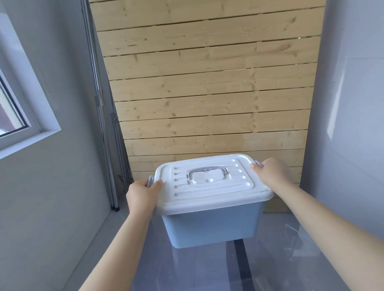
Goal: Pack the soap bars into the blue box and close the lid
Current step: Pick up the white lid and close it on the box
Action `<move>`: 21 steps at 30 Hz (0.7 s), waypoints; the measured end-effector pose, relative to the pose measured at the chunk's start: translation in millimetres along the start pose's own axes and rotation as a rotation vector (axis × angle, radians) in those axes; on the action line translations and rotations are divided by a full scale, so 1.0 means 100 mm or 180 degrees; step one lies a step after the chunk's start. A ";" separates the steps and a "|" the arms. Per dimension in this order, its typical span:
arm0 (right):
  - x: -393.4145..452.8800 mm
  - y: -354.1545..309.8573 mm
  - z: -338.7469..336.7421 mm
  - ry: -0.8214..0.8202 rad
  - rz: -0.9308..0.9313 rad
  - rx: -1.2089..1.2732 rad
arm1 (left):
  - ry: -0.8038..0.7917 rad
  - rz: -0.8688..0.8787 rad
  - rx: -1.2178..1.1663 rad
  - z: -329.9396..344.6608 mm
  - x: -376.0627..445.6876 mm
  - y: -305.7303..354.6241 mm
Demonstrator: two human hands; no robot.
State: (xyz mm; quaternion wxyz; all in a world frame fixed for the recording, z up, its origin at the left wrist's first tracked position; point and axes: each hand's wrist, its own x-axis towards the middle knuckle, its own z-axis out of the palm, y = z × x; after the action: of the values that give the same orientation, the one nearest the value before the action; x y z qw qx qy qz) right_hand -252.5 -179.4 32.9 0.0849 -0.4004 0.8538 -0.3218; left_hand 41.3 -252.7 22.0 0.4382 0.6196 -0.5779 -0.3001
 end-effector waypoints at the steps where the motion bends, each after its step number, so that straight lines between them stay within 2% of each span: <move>1: 0.01 -0.01 0.01 0.0016 -0.0019 -0.0106 | 0.0019 0.0068 0.0086 0.01 0.01 0.00; 6: 0.01 -0.01 0.03 0.0044 0.0019 -0.0235 | -0.0043 0.0377 0.0431 0.03 0.07 0.03; 13: -0.09 -0.07 0.04 0.0136 0.0162 -0.0329 | -0.0275 0.0284 0.0498 0.03 0.18 0.10; 18: -0.21 -0.07 -0.11 -0.0382 0.0165 -0.0257 | -0.0510 0.0242 0.0855 -0.03 0.11 0.16; 21: -0.40 0.01 -0.22 -0.0599 -0.0081 -0.0076 | -0.0380 0.0332 0.1124 -0.11 -0.06 0.21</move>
State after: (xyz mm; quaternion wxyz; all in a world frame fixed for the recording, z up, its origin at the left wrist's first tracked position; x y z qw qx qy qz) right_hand -235.1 -138.8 44.6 0.1560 -0.4406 0.8407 -0.2736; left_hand 40.6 -243.3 44.8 0.3026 0.6372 -0.6779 -0.2071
